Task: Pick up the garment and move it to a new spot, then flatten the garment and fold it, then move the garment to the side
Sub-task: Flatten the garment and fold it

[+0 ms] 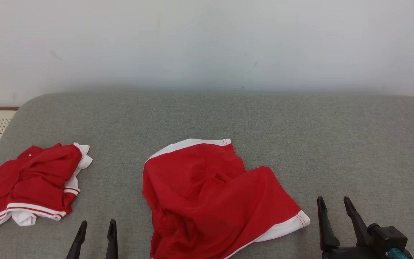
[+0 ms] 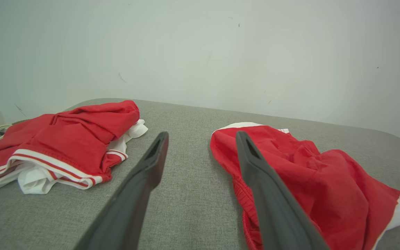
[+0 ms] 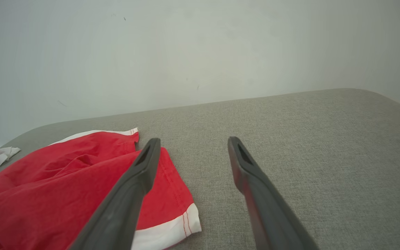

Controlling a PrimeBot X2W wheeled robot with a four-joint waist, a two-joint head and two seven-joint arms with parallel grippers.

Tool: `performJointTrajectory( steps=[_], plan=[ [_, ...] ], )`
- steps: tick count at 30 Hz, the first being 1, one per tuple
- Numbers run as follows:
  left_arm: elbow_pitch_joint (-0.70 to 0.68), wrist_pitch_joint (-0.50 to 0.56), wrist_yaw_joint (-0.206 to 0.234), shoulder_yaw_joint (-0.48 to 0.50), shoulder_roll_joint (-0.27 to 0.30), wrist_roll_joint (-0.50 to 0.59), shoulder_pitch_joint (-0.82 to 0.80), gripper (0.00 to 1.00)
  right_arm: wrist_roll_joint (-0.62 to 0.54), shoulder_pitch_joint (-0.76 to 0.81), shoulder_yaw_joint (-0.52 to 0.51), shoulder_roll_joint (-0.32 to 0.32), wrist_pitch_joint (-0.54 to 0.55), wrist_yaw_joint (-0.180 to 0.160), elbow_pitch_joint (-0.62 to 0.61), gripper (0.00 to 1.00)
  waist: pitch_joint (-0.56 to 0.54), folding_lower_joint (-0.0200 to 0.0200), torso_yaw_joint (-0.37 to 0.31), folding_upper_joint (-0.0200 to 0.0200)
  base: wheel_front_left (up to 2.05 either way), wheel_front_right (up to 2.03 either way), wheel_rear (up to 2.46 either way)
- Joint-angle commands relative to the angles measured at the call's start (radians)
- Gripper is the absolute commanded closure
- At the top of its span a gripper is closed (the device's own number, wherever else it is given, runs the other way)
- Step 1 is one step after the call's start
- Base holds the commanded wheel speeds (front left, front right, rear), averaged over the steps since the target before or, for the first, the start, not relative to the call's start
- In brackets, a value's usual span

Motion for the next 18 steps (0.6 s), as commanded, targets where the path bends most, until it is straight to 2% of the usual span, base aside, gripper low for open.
performJointTrajectory(
  steps=[1, 7, 18],
  plan=[
    [-0.002, -0.005, 0.001, 0.005, 0.000, 0.005, 0.021, 0.00, -0.009, 0.001, -0.002, 0.005, -0.008, 0.001, 0.007, 0.00, -0.001, 0.0001, -0.003, 0.0000, 0.00, 0.00, 0.00],
    [0.002, -0.005, 0.014, 0.026, 0.000, 0.007, 0.012, 0.00, -0.015, -0.003, -0.007, 0.013, -0.014, 0.001, 0.024, 0.00, -0.005, 0.0001, -0.006, 0.0000, 0.00, 0.00, 0.00],
    [0.015, -0.005, 0.003, 0.038, 0.000, 0.018, 0.018, 0.00, -0.030, 0.004, -0.019, 0.030, -0.024, 0.001, 0.044, 0.00, -0.010, 0.0001, -0.009, 0.0000, 0.00, 0.00, 0.00]
  ],
)
